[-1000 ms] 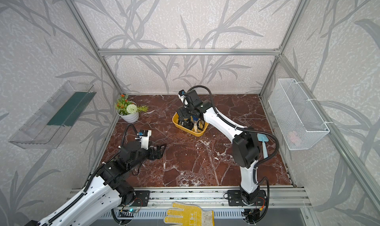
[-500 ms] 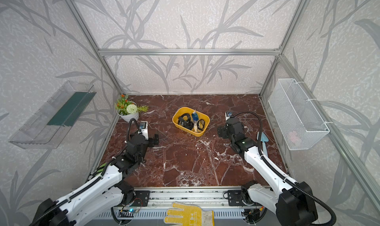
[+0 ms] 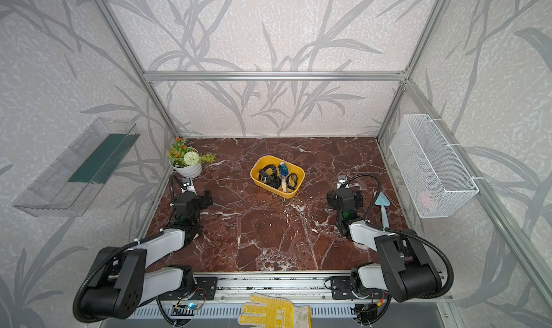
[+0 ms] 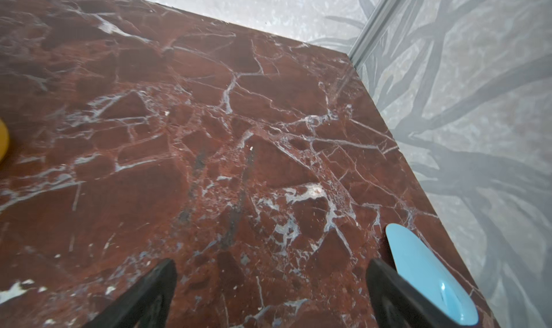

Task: Put the watch into the storage box
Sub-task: Reset both arms

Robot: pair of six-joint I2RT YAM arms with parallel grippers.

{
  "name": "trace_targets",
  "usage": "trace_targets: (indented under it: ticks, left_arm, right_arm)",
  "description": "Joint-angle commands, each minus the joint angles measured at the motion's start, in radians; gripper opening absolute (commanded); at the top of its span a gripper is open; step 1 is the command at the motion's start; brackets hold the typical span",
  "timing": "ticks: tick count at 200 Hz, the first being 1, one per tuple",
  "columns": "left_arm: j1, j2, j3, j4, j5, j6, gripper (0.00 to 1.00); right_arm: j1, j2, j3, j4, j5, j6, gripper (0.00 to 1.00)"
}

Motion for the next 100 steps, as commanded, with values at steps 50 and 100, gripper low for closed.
trace_targets:
  ticks: [50,100]
  left_arm:
    - [0.063,0.248,0.118,0.166,0.158,0.013,0.99]
    - [0.068,0.252,0.125,0.156,0.158,0.007,0.99]
  right_arm:
    - [-0.043,0.205,0.003,0.405,-0.166,-0.03,0.99]
    - [-0.058,0.137,0.059,0.185,-0.188,-0.007,0.99]
